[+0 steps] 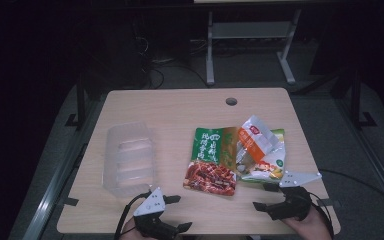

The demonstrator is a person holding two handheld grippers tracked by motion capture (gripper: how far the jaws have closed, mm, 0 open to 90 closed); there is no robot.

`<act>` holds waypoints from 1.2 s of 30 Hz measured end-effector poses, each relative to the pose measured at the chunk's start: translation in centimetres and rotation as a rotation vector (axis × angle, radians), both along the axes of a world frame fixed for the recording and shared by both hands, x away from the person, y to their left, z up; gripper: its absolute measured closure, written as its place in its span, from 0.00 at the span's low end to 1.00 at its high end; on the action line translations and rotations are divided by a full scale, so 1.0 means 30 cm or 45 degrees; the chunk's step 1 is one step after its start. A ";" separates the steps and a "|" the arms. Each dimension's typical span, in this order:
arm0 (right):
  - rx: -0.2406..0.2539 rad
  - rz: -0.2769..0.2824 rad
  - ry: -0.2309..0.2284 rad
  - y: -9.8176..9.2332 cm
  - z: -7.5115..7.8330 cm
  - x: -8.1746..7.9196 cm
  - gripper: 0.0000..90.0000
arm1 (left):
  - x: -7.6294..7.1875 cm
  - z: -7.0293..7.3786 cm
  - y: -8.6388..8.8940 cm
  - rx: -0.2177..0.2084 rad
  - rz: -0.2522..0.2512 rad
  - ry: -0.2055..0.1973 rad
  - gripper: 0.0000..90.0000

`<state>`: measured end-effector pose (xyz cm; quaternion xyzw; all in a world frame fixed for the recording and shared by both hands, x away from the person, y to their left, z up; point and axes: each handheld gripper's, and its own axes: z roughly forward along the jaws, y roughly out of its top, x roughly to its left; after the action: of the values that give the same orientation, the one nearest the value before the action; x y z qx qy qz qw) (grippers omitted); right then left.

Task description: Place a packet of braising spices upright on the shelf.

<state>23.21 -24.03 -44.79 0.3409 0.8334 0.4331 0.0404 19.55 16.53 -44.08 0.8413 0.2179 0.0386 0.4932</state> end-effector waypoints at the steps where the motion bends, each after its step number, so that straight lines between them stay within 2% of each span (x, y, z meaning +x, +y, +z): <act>1: 0.007 -0.001 0.001 0.000 0.000 0.000 0.23 | 0.000 0.000 0.000 0.000 0.000 0.000 0.17; 19: -0.021 -0.013 -0.025 0.025 0.026 -0.006 0.22 | -0.010 0.005 0.008 0.000 -0.012 -0.014 0.17; 24: -0.028 -0.011 -0.063 0.042 0.057 -0.002 0.22 | -0.012 0.007 0.010 -0.001 -0.015 -0.021 0.17; 28: -0.030 -0.005 -0.094 0.058 0.082 0.026 0.22 | -0.009 0.008 0.009 0.003 -0.015 -0.023 0.17; 33: -0.026 -0.002 -0.079 0.071 0.096 0.047 0.22 | -0.009 0.007 0.008 0.004 -0.014 -0.020 0.17; 36: -0.046 -0.001 -0.079 0.078 0.107 0.061 0.22 | -0.010 0.005 0.008 0.005 -0.014 -0.018 0.17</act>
<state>25.05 -21.68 -41.57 0.3270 0.8393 0.4283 0.0726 19.26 16.77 -43.92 0.8432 0.2098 0.0422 0.4932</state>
